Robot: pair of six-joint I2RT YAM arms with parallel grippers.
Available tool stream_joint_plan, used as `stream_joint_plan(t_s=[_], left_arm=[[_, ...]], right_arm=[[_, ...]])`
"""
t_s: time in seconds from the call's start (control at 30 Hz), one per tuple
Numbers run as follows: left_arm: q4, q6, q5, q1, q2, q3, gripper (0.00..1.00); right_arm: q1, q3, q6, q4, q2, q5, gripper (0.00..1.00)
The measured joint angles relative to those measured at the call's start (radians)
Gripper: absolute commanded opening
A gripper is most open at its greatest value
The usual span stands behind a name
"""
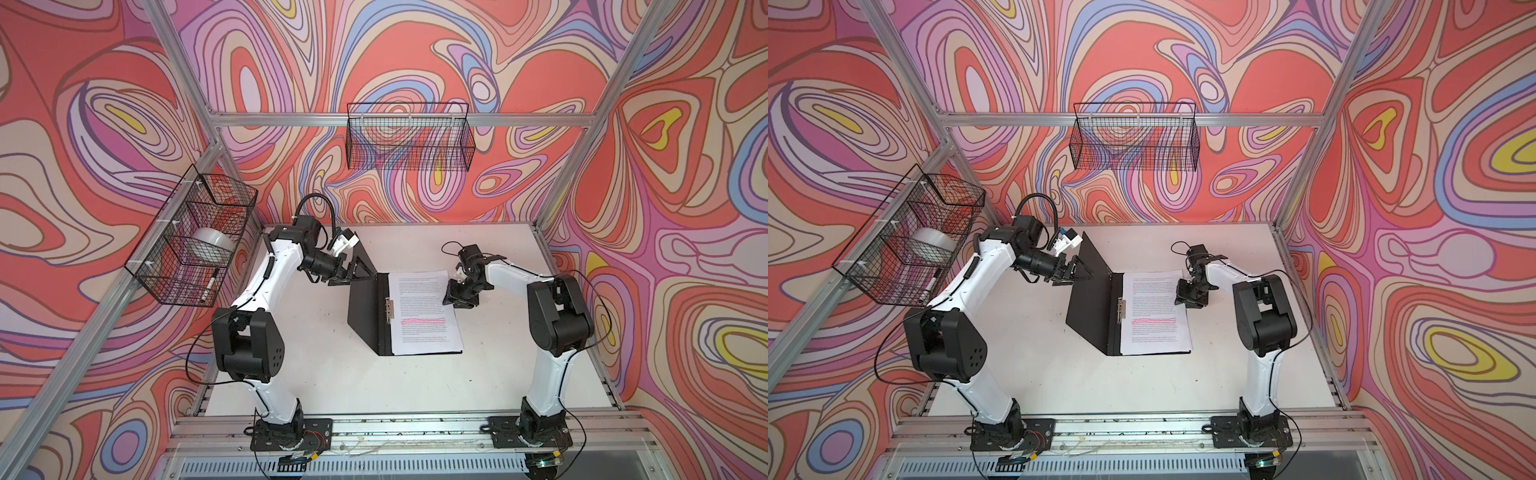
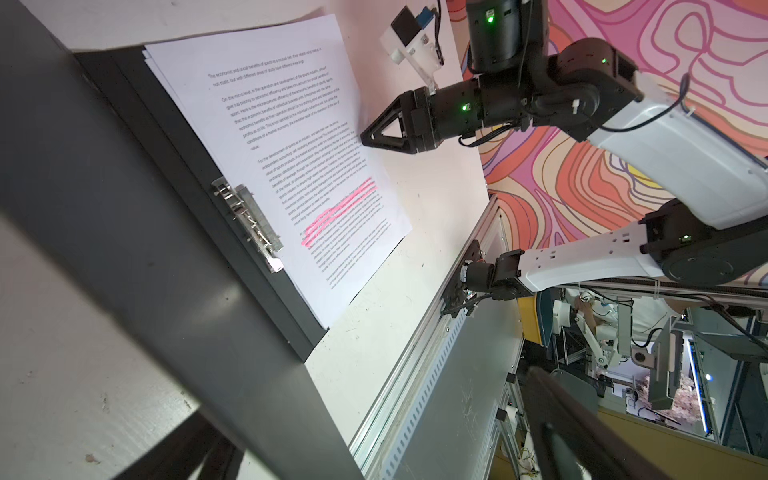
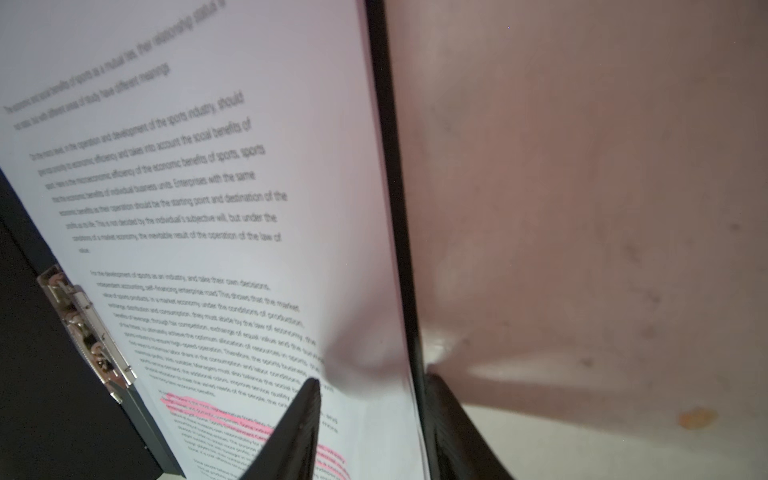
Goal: Put the files into the folder
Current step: 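Lift the black folder cover upright with the left gripper while the right holds the edge, then fold the cover over the sheets with the left gripper while the right pushes it down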
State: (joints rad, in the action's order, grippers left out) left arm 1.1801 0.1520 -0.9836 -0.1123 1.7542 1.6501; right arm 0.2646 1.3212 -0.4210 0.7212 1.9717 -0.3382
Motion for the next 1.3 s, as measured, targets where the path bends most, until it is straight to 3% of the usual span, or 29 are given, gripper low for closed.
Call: stream_joint_plan(t_s=[0.4, 0.7, 0.9, 1.07, 1.3], left_arm=[[-0.040, -0.045, 0.005, -0.052, 0.031, 0.008, 1.00], [-0.057, -0.071, 0.042, -0.071, 0.039, 0.013, 1.00], [-0.063, -0.080, 0.053, -0.074, 0.041, 0.013, 1.00], [-0.065, -0.082, 0.054, -0.097, 0.041, 0.030, 1.00], [-0.078, -0.082, 0.052, -0.125, 0.041, 0.041, 1.00]], right_arm=[[0.057, -0.021, -0.062, -0.043, -0.008, -0.050, 0.47], [0.062, -0.023, -0.073, -0.008, -0.041, 0.021, 0.48], [0.061, 0.005, -0.070, 0.063, -0.143, 0.044, 0.48], [0.061, 0.042, -0.097, 0.027, -0.227, -0.062, 0.49], [0.061, 0.052, -0.224, -0.191, -0.236, -0.303, 0.49]])
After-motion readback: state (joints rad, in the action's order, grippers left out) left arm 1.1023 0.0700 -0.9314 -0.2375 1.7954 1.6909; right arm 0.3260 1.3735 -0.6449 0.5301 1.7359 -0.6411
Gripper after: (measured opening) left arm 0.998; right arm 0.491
